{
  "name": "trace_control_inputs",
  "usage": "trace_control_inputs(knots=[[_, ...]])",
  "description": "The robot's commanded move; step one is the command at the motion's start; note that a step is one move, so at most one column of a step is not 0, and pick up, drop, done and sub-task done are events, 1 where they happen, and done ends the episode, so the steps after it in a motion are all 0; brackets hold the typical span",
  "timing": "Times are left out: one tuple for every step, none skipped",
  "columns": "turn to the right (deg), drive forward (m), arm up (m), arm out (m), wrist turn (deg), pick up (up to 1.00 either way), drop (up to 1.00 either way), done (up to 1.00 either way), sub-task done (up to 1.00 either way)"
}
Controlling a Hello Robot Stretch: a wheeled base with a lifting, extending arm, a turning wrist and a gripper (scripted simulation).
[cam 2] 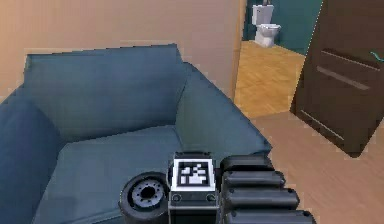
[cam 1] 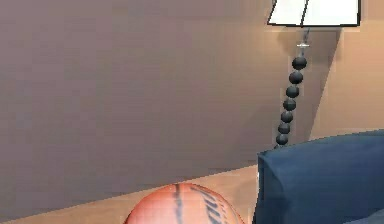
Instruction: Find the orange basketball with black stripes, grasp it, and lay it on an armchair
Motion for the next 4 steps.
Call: trace_control_inputs(knots=[[45.0, 0.0, 0.0, 0.0, 0.0, 0.0, 0.0, 0.0, 0.0], [-45.0, 0.0, 0.0, 0.0, 0.0, 0.0, 0.0, 0.0, 0.0], [-45.0, 0.0, 0.0, 0.0, 0.0, 0.0, 0.0, 0.0, 0.0], [-27.0, 0.0, 0.0, 0.0, 0.0, 0.0, 0.0, 0.0, 0.0]])
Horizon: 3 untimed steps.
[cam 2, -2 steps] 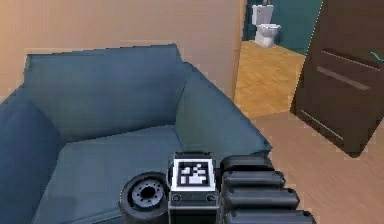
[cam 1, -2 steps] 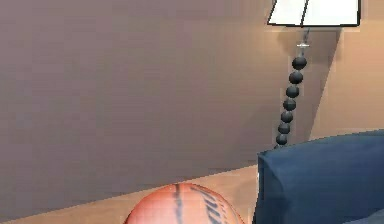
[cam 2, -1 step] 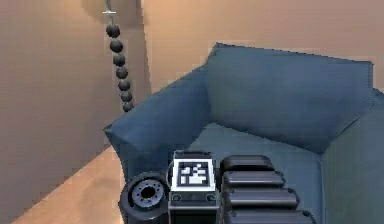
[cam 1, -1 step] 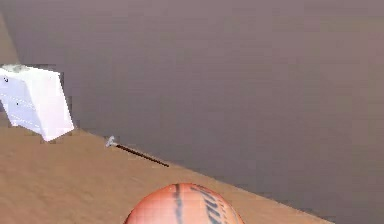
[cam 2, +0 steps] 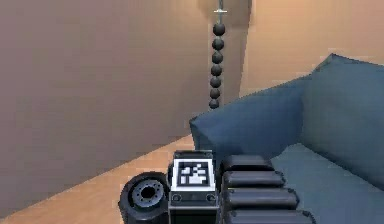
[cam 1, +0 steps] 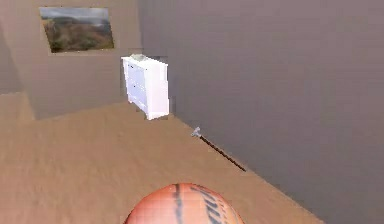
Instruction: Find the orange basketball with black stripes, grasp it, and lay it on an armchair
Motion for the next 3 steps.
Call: trace_control_inputs(knots=[[-3.0, 0.0, 0.0, 0.0, 0.0, 0.0, 0.0, 0.0, 0.0], [45.0, 0.0, 0.0, 0.0, 0.0, 0.0, 0.0, 0.0, 0.0], [45.0, 0.0, 0.0, 0.0, 0.0, 0.0, 0.0, 0.0, 0.0]])
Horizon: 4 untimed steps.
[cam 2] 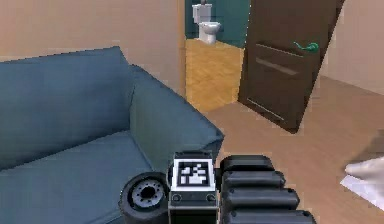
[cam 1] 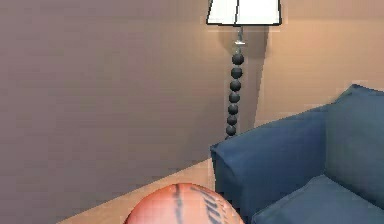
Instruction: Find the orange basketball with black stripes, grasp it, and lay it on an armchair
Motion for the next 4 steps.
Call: trace_control_inputs(knots=[[18.0, 0.0, 0.0, 0.0, 0.0, 0.0, 0.0, 0.0, 0.0], [-45.0, 0.0, 0.0, 0.0, 0.0, 0.0, 0.0, 0.0, 0.0], [-45.0, 0.0, 0.0, 0.0, 0.0, 0.0, 0.0, 0.0, 0.0], [-6.0, 0.0, 0.0, 0.0, 0.0, 0.0, 0.0, 0.0, 0.0]])
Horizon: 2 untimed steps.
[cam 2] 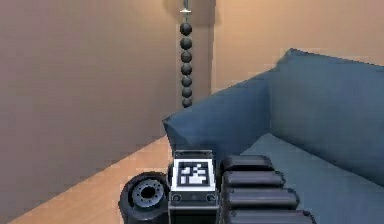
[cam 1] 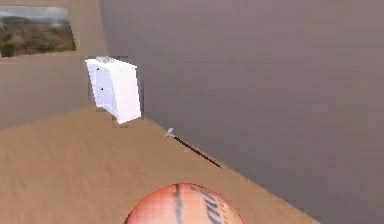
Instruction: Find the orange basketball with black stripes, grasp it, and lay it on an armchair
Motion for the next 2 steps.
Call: trace_control_inputs(knots=[[-3.0, 0.0, 0.0, 0.0, 0.0, 0.0, 0.0, 0.0, 0.0], [45.0, 0.0, 0.0, 0.0, 0.0, 0.0, 0.0, 0.0, 0.0]])
